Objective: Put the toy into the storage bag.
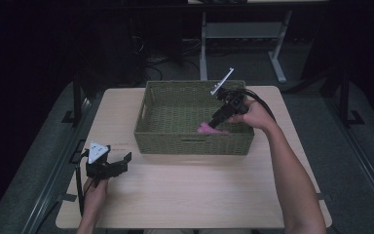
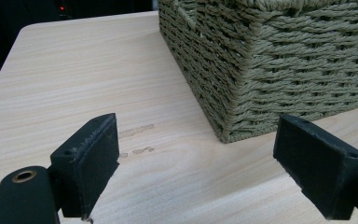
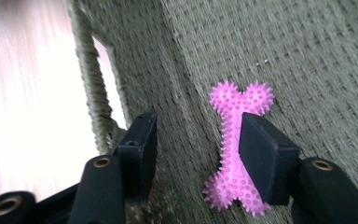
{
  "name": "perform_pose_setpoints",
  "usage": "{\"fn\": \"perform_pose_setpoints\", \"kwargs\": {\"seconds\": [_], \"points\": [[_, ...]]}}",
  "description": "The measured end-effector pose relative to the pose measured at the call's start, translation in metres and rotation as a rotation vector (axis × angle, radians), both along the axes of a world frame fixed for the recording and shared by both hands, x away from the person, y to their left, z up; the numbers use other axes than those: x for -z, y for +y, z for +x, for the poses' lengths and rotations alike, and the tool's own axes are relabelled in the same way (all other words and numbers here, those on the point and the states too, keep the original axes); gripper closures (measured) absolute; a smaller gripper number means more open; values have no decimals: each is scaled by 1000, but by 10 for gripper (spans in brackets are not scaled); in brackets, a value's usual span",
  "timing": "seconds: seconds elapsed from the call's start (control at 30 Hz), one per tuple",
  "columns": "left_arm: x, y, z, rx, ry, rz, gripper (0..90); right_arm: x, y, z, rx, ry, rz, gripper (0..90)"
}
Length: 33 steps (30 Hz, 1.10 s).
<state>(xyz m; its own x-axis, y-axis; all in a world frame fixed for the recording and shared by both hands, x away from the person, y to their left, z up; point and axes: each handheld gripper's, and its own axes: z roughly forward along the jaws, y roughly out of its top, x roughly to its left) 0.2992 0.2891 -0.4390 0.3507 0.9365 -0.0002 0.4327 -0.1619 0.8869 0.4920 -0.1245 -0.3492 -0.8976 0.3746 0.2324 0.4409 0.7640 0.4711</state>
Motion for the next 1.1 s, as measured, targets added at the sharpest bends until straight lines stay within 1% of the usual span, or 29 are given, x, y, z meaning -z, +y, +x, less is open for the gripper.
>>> {"fn": "perform_pose_setpoints", "kwargs": {"seconds": [0.03,0.47,0.67,0.7,0.97,1.1], "points": [[0,0,0,-1,-1,0,137,-3,-1,-1,4,2,18,443],[0,-2,0,3,0,3,137,-16,-3,-10,8,-28,30,407],[0,-1,0,-1,0,-1,137,-25,-9,-15,17,-43,49,390],[0,-1,0,-1,0,0,137,-27,-10,-17,17,-50,51,390],[0,-2,0,0,4,2,137,-37,-13,-26,12,-60,62,375],[0,-2,0,1,3,3,137,-42,-14,-33,-1,-68,68,369]]}}
